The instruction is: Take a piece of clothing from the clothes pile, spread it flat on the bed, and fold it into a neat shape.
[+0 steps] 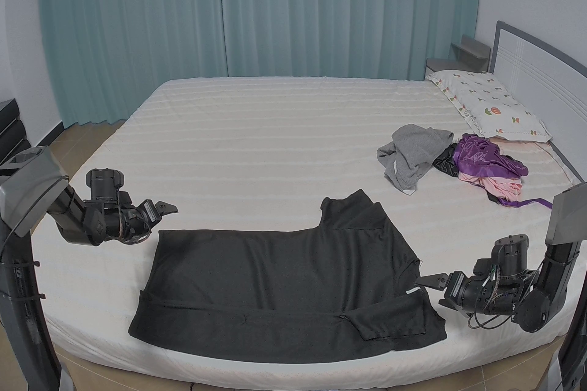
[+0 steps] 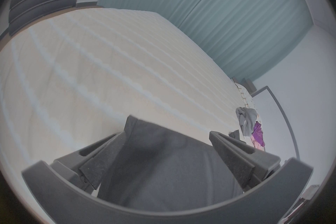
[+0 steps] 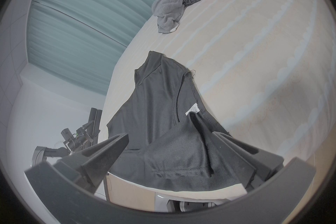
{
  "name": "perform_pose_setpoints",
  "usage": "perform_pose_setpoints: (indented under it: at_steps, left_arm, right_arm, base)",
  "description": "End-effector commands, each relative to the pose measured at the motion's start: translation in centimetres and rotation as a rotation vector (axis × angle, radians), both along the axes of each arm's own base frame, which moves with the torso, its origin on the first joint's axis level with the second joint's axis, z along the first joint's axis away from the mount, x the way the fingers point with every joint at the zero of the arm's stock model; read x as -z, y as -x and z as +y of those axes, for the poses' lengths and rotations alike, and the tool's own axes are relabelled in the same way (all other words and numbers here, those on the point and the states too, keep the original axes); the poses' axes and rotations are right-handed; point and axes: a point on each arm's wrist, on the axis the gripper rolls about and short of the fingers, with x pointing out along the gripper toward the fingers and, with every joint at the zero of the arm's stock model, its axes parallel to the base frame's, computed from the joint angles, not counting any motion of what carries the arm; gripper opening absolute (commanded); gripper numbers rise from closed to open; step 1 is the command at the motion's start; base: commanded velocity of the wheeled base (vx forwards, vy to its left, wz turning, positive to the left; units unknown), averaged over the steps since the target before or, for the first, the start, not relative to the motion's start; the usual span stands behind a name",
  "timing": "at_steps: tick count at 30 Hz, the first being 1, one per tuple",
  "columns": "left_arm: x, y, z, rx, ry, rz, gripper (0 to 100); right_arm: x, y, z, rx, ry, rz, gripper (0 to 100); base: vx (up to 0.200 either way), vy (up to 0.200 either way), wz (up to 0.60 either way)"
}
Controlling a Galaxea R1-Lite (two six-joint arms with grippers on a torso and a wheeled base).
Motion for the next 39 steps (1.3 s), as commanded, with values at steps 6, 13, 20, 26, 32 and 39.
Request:
perform_pose_setpoints:
  at_steps: [6,13,20,26,32,39]
  left_arm:
    - [4.5,-4.2,0.2,0.041,-0.046,-0.013,100]
    - [5.9,-4.8,0.2,0.041,-0.045,-0.008,100]
    - [5.9,-4.8,-0.6,0.044,-0.056,-0.006,100]
    - [5.2,-4.5,-0.2,0.021,-0.048,-0.008,100]
    - [4.6,-4.0,0.8,-0.003,-0.045,-0.009,100]
    - [5.1,-4.1,0.6,0.004,-0.049,-0.001,100]
  right_arm:
    - [0.8,0.0,0.2,-0.012,0.009,0.024,100]
    - [0.8,-0.1,0.2,-0.012,0.004,0.007,100]
    - [1.1,-0.1,0.5,-0.023,0.004,0.005,100]
    - [1.2,-0.1,0.5,-0.023,0.004,0.011,100]
    - [1.2,-0.1,0.5,-0.022,0.005,0.012,100]
    - [1.2,-0.1,0.5,-0.023,0.004,0.012,100]
  base:
    - [0.000,0.000,0.00]
    - [0.000,0.000,0.00]
    - [0.000,0.000,0.00]
    - [0.000,0.000,0.00]
    - [0.000,0.000,0.00]
    - [0.000,0.000,0.00]
